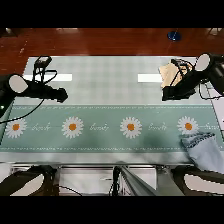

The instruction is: Fold the shirts.

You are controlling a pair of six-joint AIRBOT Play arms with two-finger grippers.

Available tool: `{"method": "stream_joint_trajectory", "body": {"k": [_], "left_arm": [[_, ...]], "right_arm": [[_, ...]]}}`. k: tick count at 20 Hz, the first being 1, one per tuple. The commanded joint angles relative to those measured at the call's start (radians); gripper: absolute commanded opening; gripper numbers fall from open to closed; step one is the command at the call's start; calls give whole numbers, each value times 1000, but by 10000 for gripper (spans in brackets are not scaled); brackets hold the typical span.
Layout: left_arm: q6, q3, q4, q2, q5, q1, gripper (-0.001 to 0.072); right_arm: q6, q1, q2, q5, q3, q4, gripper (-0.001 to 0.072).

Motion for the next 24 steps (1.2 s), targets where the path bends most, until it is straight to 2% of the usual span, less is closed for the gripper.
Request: {"method": "stream_joint_trajectory", "body": {"k": [1, 6, 10, 13, 17, 19, 20, 21, 22, 23, 24], "left_arm": [[0, -1, 1, -1, 0, 0, 588], [0, -1, -8, -1, 1, 0, 588], [0, -1, -79, -3, 4, 0, 588], [0, -1, -93, -3, 57, 0, 588], [0, -1, -93, -27, 171, 0, 588], [0, -1, -93, -32, 203, 0, 588], [0, 0, -93, -31, 201, 1, 590], [0, 0, -93, -31, 187, 1, 595], [0, 0, -93, -31, 164, 1, 595], [0, -1, -93, -31, 139, 1, 595], [0, -1, -93, -31, 119, 1, 596]], "right_arm": [[0, 0, 0, 0, 1, 0, 527], [0, 0, -1, -10, 1, 3, 527], [0, 0, -1, -34, 1, -4, 527], [0, 0, -1, -60, 1, -3, 527], [19, 3, -1, -153, 1, 34, 526], [-78, 3, 0, -337, 2, 5, 509], [-84, -1, -1, -431, 14, -64, 509], [-24, -8, -1, -520, 39, -177, 509], [80, -23, -3, -575, 69, -289, 509], [187, -53, -13, -597, 106, -374, 510], [233, -94, -31, -595, 140, -391, 511]]}}
